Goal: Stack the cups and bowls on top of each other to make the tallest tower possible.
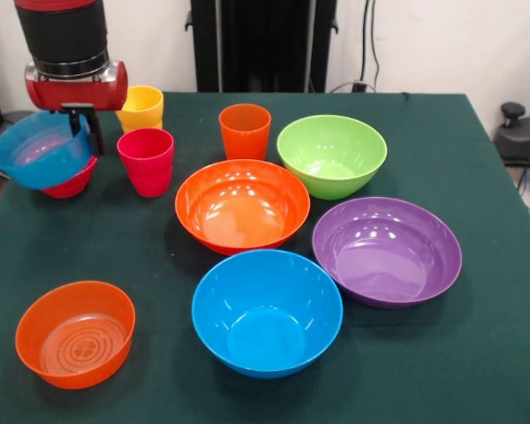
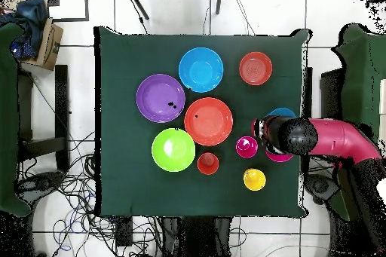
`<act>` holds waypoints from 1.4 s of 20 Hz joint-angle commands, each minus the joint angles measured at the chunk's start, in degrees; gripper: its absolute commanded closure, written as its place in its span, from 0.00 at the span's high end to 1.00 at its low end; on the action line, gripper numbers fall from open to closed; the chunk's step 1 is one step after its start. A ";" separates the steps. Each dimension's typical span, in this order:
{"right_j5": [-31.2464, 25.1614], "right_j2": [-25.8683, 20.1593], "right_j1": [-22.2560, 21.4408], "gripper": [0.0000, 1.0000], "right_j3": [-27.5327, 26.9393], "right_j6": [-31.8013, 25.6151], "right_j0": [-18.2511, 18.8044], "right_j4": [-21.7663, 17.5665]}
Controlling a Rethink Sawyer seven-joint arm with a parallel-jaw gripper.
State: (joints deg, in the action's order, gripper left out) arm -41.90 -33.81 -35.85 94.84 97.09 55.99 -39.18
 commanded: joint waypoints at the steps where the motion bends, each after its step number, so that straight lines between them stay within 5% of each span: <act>1: 0.29 0.60 -2.78 0.00 6.15 -6.16 -2.64 -3.40; 12: 3.23 -0.66 -9.06 0.00 11.12 -3.63 -2.58 -2.66; 28: 13.21 1.50 -8.31 0.00 11.97 -1.13 -2.90 -7.25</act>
State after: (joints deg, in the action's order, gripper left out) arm -34.22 -33.71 -44.26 104.40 97.09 55.98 -40.26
